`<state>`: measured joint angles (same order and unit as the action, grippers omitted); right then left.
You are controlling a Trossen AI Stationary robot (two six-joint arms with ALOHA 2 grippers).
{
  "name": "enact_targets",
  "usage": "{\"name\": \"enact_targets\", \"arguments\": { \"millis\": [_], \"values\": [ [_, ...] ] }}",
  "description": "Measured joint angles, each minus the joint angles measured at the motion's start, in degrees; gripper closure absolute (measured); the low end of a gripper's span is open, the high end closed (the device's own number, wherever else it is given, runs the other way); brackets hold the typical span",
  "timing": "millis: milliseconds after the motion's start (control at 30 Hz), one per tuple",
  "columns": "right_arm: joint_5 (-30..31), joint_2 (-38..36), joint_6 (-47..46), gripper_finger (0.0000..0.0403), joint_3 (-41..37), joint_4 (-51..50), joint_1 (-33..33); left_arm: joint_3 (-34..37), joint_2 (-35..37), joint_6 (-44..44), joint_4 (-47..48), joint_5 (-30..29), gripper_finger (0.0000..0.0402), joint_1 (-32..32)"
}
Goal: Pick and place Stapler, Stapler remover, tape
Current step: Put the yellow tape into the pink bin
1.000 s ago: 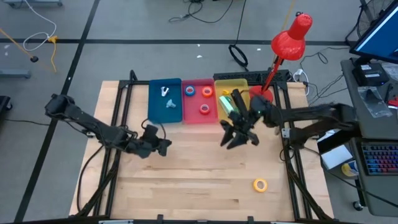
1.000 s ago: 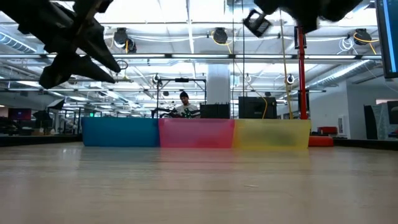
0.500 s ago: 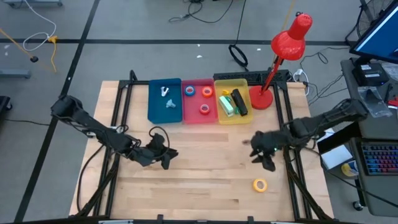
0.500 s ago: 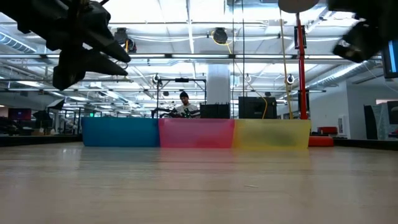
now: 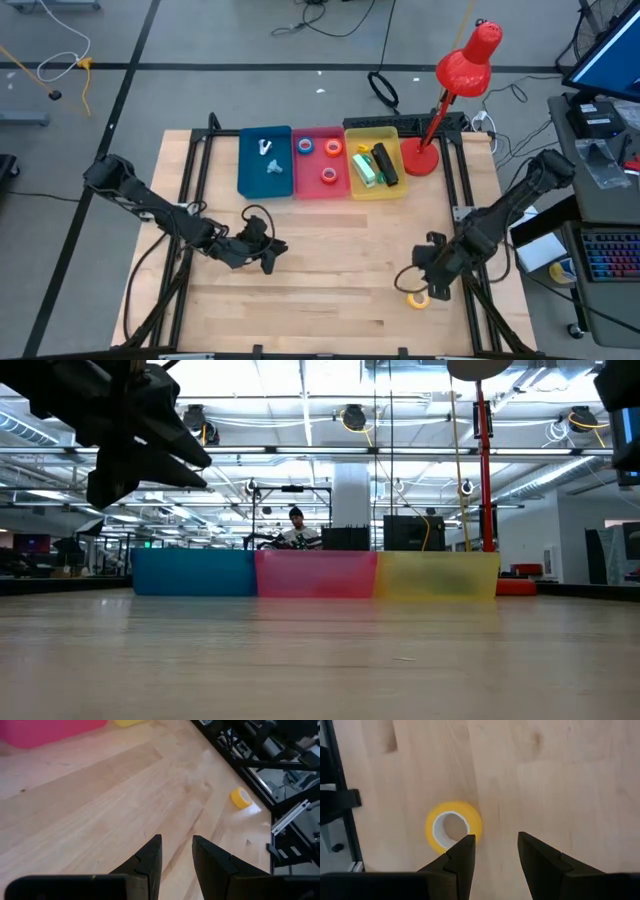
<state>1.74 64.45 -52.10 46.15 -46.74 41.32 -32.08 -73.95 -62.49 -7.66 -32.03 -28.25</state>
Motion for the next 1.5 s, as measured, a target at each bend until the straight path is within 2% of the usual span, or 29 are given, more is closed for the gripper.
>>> {"name": "enact_targets", "arguments": {
  "millis": [267, 567, 667, 900, 1300, 1500],
  "values": [
    [-3.5, 4.2, -1.5, 0.0261, 0.0, 5.9, 3.5, 0.0, 0.0, -0.2, -0.6, 0.0, 0.0293, 0.0],
    [-3.2, 6.5, -4.9, 0.0261, -2.4, 10.3, 5.9, 0.0, 0.0, 1.2, -1.5, 0.0, 0.0293, 0.0],
    [-3.3, 6.9, -6.2, 0.0261, -4.2, 13.9, 6.1, 0.0, 0.0, 1.7, -1.5, 0.0, 0.0293, 0.0],
    [-0.3, 7.0, -9.0, 0.0261, -5.8, 13.7, 6.1, 0.0, 0.0, 2.0, -1.6, 0.0, 0.0293, 0.0],
    [-1.8, 7.0, -8.9, 0.0261, -6.0, 15.5, 6.1, 0.0, 0.0, 2.0, -1.6, 0.0, 0.0293, 0.0],
    [-3.1, 9.0, -11.3, 0.0261, -10.6, 21.4, 6.8, 0.0, 0.0, 2.1, -1.6, 0.0, 0.0293, 0.0]
  ]
}}
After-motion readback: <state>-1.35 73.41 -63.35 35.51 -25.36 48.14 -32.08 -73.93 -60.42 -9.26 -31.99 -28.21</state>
